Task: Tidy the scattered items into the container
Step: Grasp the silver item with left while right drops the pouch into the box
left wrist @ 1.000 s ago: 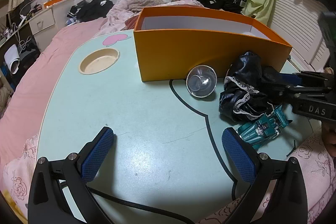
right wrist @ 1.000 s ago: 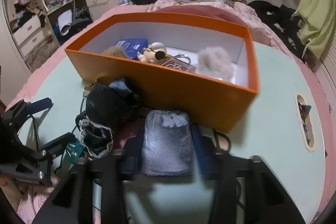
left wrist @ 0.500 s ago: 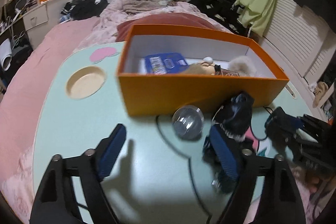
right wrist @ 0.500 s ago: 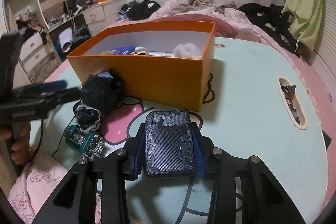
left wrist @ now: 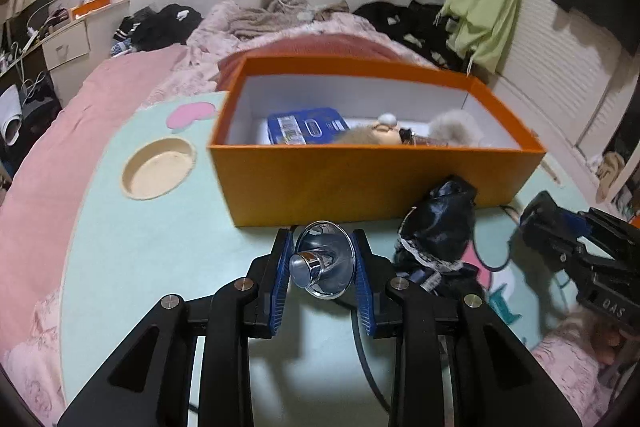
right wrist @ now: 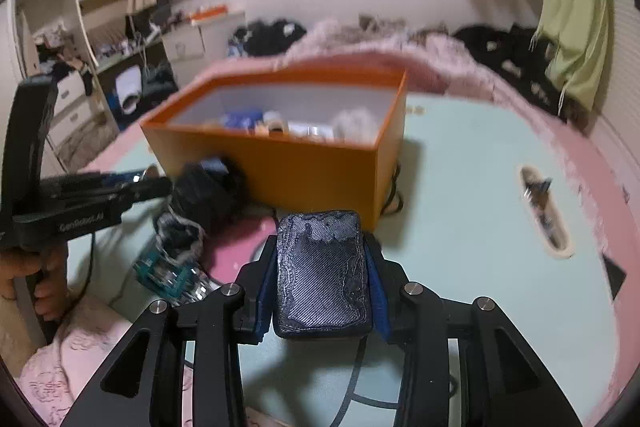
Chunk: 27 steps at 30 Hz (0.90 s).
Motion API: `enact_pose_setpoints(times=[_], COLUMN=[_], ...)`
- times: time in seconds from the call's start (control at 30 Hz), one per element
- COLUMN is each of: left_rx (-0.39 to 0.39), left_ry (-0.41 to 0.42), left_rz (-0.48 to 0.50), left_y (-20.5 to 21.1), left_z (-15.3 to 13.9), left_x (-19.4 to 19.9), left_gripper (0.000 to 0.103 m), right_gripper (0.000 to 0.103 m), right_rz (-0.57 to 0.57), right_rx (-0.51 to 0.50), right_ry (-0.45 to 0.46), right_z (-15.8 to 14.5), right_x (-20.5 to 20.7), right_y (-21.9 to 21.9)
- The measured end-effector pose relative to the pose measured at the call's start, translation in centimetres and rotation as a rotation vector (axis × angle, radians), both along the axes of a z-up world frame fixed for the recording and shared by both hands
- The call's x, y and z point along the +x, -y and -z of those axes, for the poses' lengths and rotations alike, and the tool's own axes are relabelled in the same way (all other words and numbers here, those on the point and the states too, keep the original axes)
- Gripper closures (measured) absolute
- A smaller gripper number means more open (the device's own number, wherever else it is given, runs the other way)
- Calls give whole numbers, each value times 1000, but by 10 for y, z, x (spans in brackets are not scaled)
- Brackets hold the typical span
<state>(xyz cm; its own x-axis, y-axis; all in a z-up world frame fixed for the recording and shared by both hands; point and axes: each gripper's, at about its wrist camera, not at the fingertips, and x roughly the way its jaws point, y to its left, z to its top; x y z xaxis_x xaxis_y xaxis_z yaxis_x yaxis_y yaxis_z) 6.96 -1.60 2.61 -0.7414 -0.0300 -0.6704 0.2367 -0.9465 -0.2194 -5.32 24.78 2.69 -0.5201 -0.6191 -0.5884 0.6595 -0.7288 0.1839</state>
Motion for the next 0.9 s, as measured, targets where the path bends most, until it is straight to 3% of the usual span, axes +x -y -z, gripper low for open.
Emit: enact_pose_setpoints(times=[0.2, 0.33, 0.43, 0.47, 0.5, 0.53, 0.57, 0.6, 0.63, 0.7, 0.73, 0.8, 0.83, 0.9], left_rx=[-24, -61, -52, -38, -25, -22, -25, -76, -112, 63, 189, 328, 349, 313], left_ry=[-92, -136, -130, -115, -79, -25, 55, 69, 85, 27, 39, 51, 47, 23], left_rz=[19, 30, 21, 16, 0, -28, -72, -107, -115, -92, -90, -80, -86, -88], left_y=[2, 6, 17, 20, 24, 28, 32, 31, 30, 45, 57, 69, 72, 70], left_z=[-40, -74, -84, -81, -73, -61, -43, -31, -19, -4, 8, 23, 27, 29], left_x=[15, -8, -42, -51, -64, -76, -86, -88, -90, -82, -82, -83, -83, -83], left_gripper=[73, 73, 72, 63, 30, 14, 7, 6, 5, 1, 0, 0, 1, 0], right_gripper=[65, 65, 62, 55, 33, 23, 23, 23, 23, 23, 23, 22, 22, 22], right_rz=[-19, -16, -7, 4, 20, 42, 45, 42, 29, 28, 24, 19, 19, 22], right_rx=[-120, -117, -117, -99, -70, -26, -4, 13, 13, 57, 56, 52, 48, 47], right_ry=[-46, -105, -101, -95, -83, -63, -47, -26, -65, -138, -124, -114, -117, -122], right_z=[-51, -83, -84, -78, -69, -56, -47, -36, -30, -28, -29, -26, -26, -24], right_x=[-3, -26, -50, -57, -61, -65, -65, -64, -57, -45, -46, -47, -47, -46], right_y=[-10, 15, 38, 46, 51, 58, 57, 58, 57, 59, 59, 57, 57, 56])
